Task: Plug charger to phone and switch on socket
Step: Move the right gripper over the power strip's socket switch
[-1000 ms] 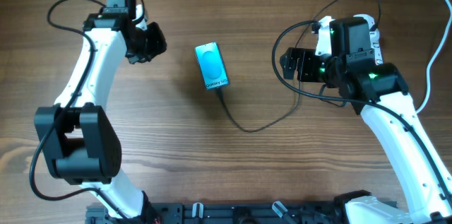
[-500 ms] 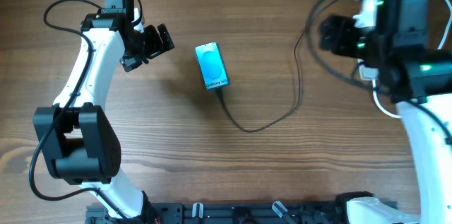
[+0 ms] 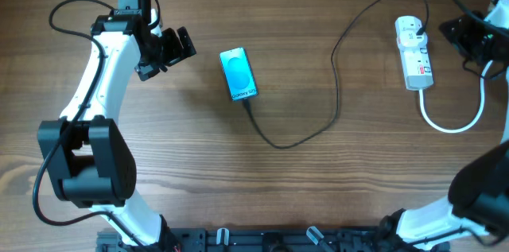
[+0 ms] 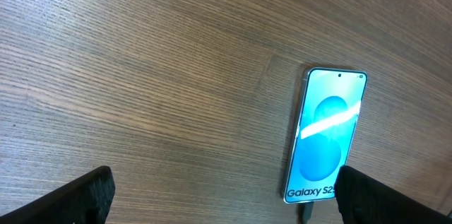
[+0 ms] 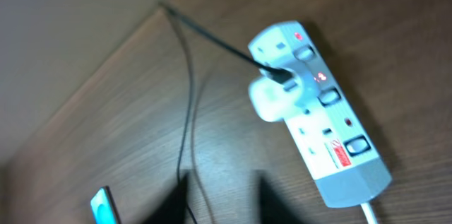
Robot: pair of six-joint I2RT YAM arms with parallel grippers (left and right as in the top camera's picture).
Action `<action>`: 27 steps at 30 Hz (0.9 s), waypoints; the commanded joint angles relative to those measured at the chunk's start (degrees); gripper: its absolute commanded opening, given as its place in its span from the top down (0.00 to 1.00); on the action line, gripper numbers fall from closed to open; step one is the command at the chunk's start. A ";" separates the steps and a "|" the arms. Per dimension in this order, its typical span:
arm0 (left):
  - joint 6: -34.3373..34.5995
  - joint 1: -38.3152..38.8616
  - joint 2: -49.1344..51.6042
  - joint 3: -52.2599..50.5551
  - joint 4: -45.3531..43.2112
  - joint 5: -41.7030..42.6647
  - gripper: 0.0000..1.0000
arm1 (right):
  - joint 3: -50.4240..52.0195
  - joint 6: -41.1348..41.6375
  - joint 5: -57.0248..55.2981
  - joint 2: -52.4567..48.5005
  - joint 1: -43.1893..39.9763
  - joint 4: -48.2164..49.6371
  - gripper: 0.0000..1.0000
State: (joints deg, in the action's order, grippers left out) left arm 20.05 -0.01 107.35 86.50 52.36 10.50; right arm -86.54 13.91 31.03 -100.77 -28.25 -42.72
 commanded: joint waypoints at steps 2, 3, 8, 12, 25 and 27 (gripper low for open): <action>-0.31 -0.11 -0.74 0.52 -0.02 -0.35 0.00 | -0.98 1.05 1.77 -8.48 -4.96 1.36 0.19; -0.31 -0.11 -0.74 0.52 -0.02 -0.35 0.00 | -0.98 1.01 -2.54 -9.92 -5.07 1.92 0.03; -0.31 -0.11 -0.74 0.52 -0.02 -0.35 0.00 | -0.94 -4.07 -14.58 -16.26 -3.98 7.19 0.00; -0.31 -0.11 -0.74 0.52 -0.02 -0.35 0.00 | -0.76 -4.85 -18.34 -16.83 -3.58 9.49 0.00; -0.31 -0.11 -0.74 0.52 -0.02 -0.35 0.00 | 1.99 -10.95 -25.31 -18.18 1.79 11.37 0.00; -0.31 -0.11 -0.74 0.52 -0.02 -0.35 0.00 | 2.58 -10.71 -26.62 -18.29 1.70 11.41 0.00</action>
State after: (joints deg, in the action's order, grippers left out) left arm 20.05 -0.01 107.35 86.50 52.34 10.50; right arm -85.23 4.47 7.66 -117.49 -26.39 -31.22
